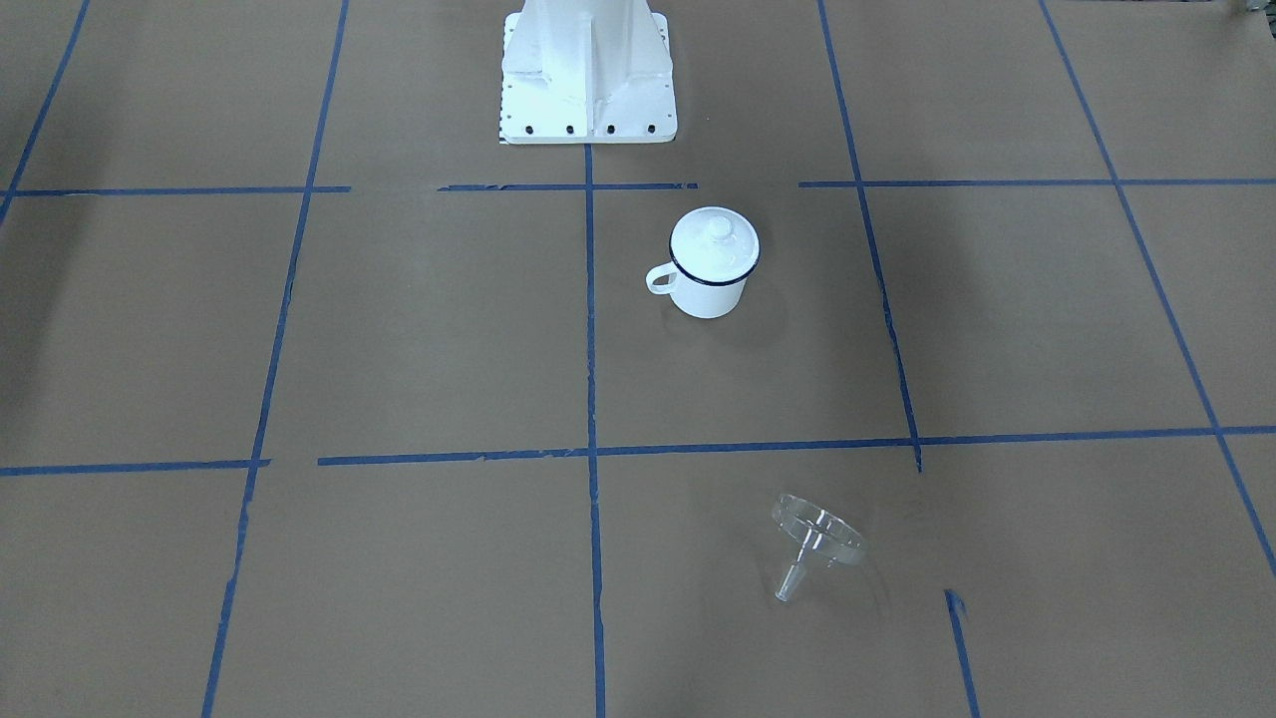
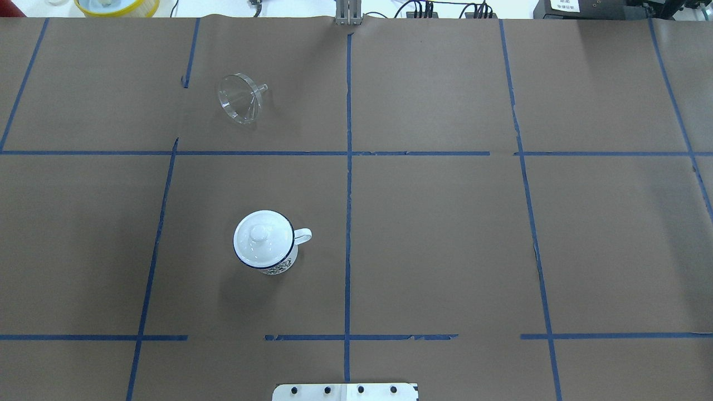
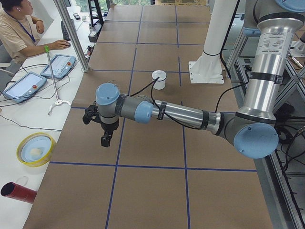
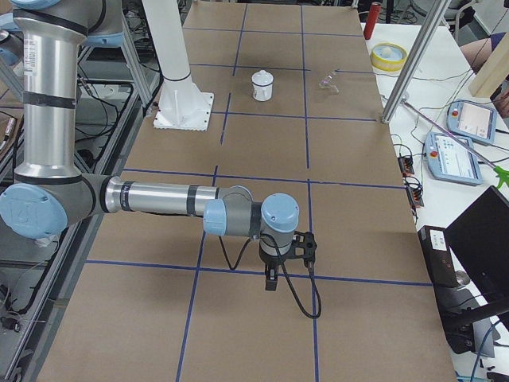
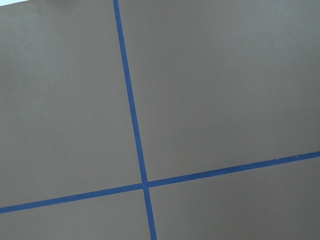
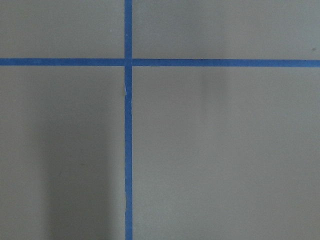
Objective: Place funnel on cup
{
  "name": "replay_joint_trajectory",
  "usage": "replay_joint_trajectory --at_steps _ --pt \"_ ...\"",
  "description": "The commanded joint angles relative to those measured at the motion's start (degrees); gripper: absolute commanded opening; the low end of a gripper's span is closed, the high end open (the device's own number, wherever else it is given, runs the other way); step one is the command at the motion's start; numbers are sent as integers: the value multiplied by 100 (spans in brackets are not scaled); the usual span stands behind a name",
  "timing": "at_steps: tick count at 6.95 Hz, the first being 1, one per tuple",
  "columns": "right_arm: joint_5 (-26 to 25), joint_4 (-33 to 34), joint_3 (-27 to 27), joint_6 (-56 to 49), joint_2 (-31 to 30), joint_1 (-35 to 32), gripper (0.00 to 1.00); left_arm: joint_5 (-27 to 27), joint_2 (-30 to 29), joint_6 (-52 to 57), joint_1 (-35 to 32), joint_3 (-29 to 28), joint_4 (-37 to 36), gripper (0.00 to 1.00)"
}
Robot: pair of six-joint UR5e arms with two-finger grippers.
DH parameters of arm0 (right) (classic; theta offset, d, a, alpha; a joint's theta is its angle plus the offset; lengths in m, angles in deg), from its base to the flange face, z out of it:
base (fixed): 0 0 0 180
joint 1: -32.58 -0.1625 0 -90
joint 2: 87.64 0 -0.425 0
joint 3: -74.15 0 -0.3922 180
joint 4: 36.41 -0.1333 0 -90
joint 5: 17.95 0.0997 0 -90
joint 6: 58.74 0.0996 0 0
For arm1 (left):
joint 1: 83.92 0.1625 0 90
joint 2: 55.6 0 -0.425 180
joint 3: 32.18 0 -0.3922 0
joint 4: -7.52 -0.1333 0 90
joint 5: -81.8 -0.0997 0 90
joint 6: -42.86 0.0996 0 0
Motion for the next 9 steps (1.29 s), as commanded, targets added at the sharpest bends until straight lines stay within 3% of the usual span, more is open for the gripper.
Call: replay_joint_trajectory --at_steps 1,6,9 --pt "0 0 0 0 0 0 100 -9 -1 8 0 -8 0 100" --pt "0 0 0 0 0 0 100 0 8 -106 0 114 -9 100" --pt "0 0 0 0 0 0 100 0 78 -1069 393 614 140 100"
